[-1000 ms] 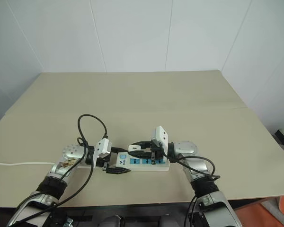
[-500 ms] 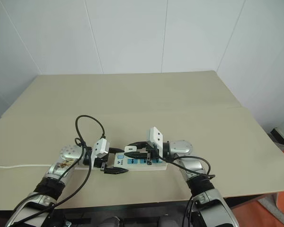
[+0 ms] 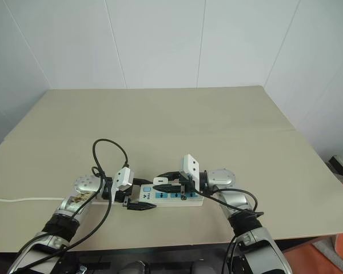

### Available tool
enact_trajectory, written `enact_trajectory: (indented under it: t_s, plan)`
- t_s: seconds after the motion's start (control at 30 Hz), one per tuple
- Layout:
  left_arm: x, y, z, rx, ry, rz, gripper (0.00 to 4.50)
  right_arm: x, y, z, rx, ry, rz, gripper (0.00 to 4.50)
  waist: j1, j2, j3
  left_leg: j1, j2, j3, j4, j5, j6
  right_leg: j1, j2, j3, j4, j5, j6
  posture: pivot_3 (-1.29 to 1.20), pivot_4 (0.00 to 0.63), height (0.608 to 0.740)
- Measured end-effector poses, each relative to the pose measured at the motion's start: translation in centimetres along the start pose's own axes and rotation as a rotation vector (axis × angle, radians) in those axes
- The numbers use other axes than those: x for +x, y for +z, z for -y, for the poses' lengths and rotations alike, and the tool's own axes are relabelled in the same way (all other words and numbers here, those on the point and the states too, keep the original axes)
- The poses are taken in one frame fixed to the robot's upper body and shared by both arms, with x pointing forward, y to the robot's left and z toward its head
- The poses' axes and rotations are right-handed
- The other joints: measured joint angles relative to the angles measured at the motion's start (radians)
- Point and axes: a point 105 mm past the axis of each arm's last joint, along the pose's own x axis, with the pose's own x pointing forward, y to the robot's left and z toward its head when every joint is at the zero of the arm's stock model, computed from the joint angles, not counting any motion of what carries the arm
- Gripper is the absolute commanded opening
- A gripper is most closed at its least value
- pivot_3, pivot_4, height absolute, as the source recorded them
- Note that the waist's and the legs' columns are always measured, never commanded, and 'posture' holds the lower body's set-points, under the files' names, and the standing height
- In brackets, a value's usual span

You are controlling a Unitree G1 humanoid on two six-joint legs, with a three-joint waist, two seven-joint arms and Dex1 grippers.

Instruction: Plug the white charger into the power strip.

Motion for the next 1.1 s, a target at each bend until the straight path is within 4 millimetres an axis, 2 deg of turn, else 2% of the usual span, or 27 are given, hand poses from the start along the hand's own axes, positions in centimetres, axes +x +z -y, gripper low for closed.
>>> enact_trajectory:
  t_s: [0.2, 0.27, 0.33, 0.5, 0.53, 0.73, 0.8, 0.87, 1.0, 1.1]
  plan:
    - [0.0, 0.0, 0.0, 0.0, 0.001, 0.0, 3.31, 0.1, 0.1, 0.2, -0.004, 0.002, -0.003, 1.19, 0.0, 0.0, 0.0, 0.0, 0.0, 0.0, 0.0, 0.0, 0.0, 0.0, 0.0, 0.0, 0.0, 0.0, 0.0, 0.0, 0.15, 0.74]
    - [0.0, 0.0, 0.0, 0.0, 0.002, 0.0, 3.31, 0.1, 0.1, 0.2, -0.002, 0.007, -0.005, 1.91, 0.0, 0.0, 0.0, 0.0, 0.0, 0.0, 0.0, 0.0, 0.0, 0.0, 0.0, 0.0, 0.0, 0.0, 0.0, 0.0, 0.15, 0.74]
    - [0.0, 0.0, 0.0, 0.0, 0.004, 0.002, 3.31, -0.2, -1.0, 0.0, 0.035, 0.011, -0.043, 2.48, 0.001, -0.001, 0.0, 0.0, 0.0, 0.0, 0.0, 0.0, 0.0, -0.001, 0.0, 0.0, 0.0, 0.0, 0.0, 0.0, 0.15, 0.74]
    - [0.0, 0.0, 0.0, -0.001, 0.007, 0.001, 3.31, -0.7, -1.0, 0.1, 0.042, 0.029, -0.067, 4.27, -0.001, -0.001, 0.0, 0.0, 0.0, 0.0, 0.0, 0.0, 0.0, 0.0, 0.0, 0.0, 0.0, 0.0, 0.0, 0.0, 0.15, 0.74]
    - [0.0, 0.0, 0.0, -0.001, 0.007, 0.001, 3.31, -0.8, -1.0, 0.1, 0.042, 0.031, -0.068, 4.47, -0.001, -0.001, 0.0, 0.0, 0.0, 0.0, 0.0, 0.0, 0.0, 0.0, 0.0, 0.0, 0.0, 0.0, 0.0, 0.0, 0.15, 0.74]
    - [0.0, 0.0, 0.0, -0.002, 0.007, 0.002, 3.31, -1.1, -1.0, 0.1, 0.035, 0.037, -0.081, 4.47, 0.0, -0.001, 0.0, 0.0, 0.0, 0.0, 0.0, 0.0, 0.0, 0.0, 0.0, 0.0, 0.0, 0.0, 0.0, 0.0, 0.15, 0.74]
    - [0.1, 0.0, 0.0, -0.01, 0.007, 0.005, 4.03, -1.5, -0.9, 0.1, 0.023, 0.043, -0.093, 4.5, 0.001, -0.001, 0.0, 0.0, 0.0, 0.0, 0.0, 0.0, 0.0, 0.0, 0.0, 0.0, 0.0, 0.0, 0.0, 0.0, 0.15, 0.74]
    - [0.2, 0.1, 0.0, -0.019, 0.014, 0.005, 4.47, -2.1, -0.9, 0.2, 0.015, 0.039, -0.111, 4.5, 0.003, -0.001, 0.0, -0.001, 0.0, 0.0, 0.0, 0.0, 0.0, -0.001, 0.0, 0.0, 0.0, 0.0, 0.0, 0.0, 0.15, 0.74]
    - [-0.2, 0.7, 0.3, -0.052, 0.0, 0.02, 4.47, -4.1, -0.9, 0.5, 0.001, 0.0, -0.149, 4.5, 0.001, -0.002, 0.001, -0.004, 0.0, 0.0, 0.0, 0.0, 0.0, -0.004, 0.0, 0.0, 0.0, 0.0, 0.0, 0.0, 0.15, 0.74]
    - [-1.4, 2.4, 0.8, -0.02, -0.001, 0.042, 4.47, -6.1, -1.2, 0.3, 0.003, -0.034, -0.186, 4.5, 0.0, -0.002, 0.002, -0.01, 0.0, 0.0, -0.001, 0.0, 0.0, -0.009, 0.0, 0.0, -0.001, 0.002, -0.003, 0.0, 0.15, 0.74]
